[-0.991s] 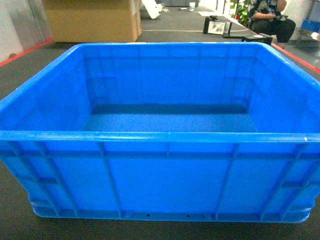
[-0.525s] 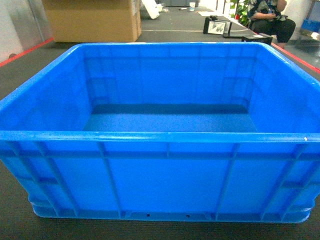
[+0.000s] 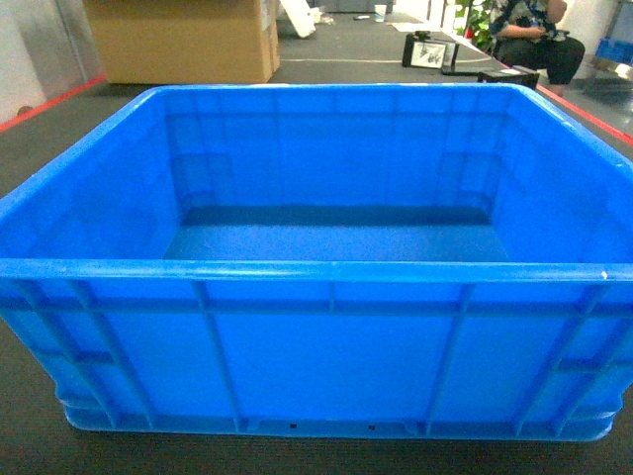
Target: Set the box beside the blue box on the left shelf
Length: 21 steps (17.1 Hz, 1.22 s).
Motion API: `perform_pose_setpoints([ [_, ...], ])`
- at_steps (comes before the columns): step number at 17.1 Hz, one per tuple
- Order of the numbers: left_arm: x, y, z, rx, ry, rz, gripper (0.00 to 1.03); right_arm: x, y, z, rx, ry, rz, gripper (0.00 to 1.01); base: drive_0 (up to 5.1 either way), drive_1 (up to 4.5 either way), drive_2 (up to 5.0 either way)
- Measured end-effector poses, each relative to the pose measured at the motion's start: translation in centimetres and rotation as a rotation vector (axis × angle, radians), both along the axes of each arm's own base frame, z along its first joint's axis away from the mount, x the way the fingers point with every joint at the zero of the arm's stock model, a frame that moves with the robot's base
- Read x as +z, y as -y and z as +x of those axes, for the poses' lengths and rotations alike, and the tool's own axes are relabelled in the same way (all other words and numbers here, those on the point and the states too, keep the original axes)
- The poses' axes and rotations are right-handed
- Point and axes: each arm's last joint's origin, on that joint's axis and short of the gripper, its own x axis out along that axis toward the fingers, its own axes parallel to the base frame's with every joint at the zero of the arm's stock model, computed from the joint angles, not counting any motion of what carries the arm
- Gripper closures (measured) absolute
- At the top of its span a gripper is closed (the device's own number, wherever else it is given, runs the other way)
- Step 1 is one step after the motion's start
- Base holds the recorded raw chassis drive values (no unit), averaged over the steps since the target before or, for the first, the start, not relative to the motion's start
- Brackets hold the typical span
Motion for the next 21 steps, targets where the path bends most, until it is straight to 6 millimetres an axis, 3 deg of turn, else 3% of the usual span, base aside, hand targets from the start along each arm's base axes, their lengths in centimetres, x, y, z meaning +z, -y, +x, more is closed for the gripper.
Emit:
perform_pose_setpoints([
  [21, 0.00, 0.00, 0.00, 0.000, 0.000, 0.000, 0.05, 0.00, 0.00, 0.00, 0.000, 0.000, 0.000, 0.03, 0.0, 0.00, 0.0],
])
